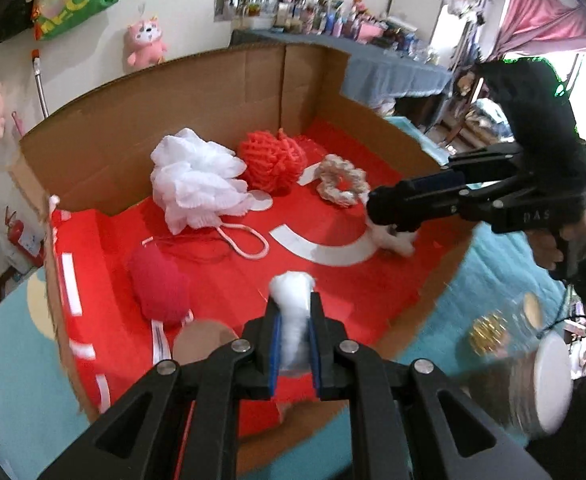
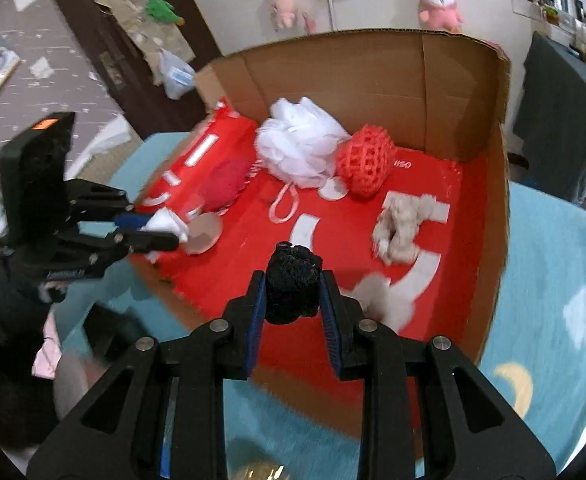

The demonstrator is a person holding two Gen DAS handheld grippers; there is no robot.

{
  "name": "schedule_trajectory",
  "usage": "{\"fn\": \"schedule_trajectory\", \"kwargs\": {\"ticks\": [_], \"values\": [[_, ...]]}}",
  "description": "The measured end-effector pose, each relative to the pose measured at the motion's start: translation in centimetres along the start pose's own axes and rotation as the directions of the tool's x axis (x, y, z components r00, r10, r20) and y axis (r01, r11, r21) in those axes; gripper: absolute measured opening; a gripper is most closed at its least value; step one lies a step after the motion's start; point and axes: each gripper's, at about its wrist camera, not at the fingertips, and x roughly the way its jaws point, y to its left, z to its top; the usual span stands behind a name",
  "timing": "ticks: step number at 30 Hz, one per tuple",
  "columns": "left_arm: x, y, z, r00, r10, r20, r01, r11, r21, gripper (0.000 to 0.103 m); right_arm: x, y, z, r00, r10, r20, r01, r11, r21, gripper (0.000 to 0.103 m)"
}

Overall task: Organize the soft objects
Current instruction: 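Carry the white tissue with the left tool while the right tool carries the black scrunchie toward the box, then open both tools to drop the white tissue and black scrunchie into the box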

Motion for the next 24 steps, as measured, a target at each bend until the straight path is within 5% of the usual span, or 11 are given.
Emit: {"fn": "schedule_trajectory", "kwargs": {"ticks": [12, 24], "values": [[5.9, 1.4, 3.4, 0.988, 0.073, -0.139, -0.079, 0.996, -0.039, 0.013, 7.0, -0.5, 5.1, 0.974, -0.15, -0.168, 0.15, 0.989, -0.013, 0.025], [7.5, 2.2, 3.2, 0.981, 0.095, -0.167, -0.108, 0.991, -0.073, 0.019, 8.8, -1.3, 5.5, 0.957, -0.16, -0.243, 0.164, 0.986, -0.004, 0.026]]}}
